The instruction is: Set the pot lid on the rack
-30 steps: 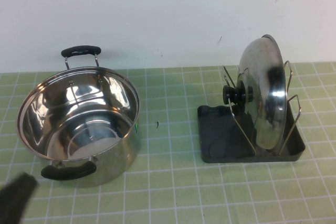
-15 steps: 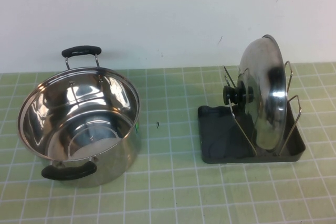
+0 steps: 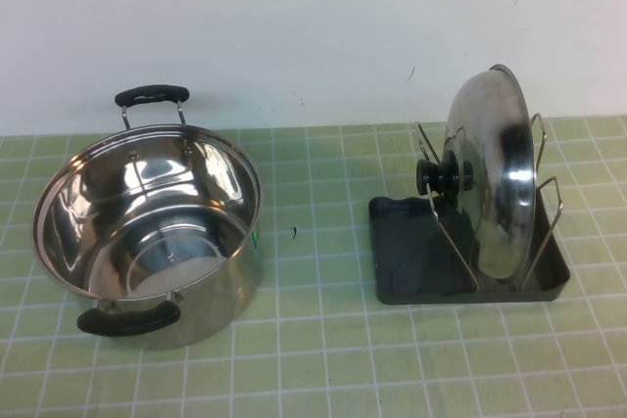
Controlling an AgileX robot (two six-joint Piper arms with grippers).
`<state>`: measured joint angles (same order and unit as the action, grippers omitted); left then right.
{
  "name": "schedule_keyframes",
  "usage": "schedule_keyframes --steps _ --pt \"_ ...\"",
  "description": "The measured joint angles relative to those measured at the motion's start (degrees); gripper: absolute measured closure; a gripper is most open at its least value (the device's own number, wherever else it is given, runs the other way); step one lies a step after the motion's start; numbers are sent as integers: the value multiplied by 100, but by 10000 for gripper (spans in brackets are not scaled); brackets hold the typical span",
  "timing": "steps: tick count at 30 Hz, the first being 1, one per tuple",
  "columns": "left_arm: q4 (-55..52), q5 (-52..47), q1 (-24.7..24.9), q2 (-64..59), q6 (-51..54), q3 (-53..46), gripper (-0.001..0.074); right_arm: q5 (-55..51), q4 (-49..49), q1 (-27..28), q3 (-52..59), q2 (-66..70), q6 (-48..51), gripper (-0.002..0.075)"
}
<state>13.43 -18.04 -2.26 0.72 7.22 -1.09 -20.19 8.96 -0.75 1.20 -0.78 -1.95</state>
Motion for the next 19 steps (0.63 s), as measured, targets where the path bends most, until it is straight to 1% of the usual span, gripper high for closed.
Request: schedule_keyframes --steps 5,9,15,19 --pt "0 -11 5 3 52 0 736 0 0 0 0 0 0 727" --pt "-90 -11 202 3 -34 0 736 0 0 0 0 0 0 727" --pt "-1076 27 607 3 -937 0 736 0 0 0 0 0 0 727" --pt "-1270 38 620 3 -1038 0 736 0 0 0 0 0 0 727"
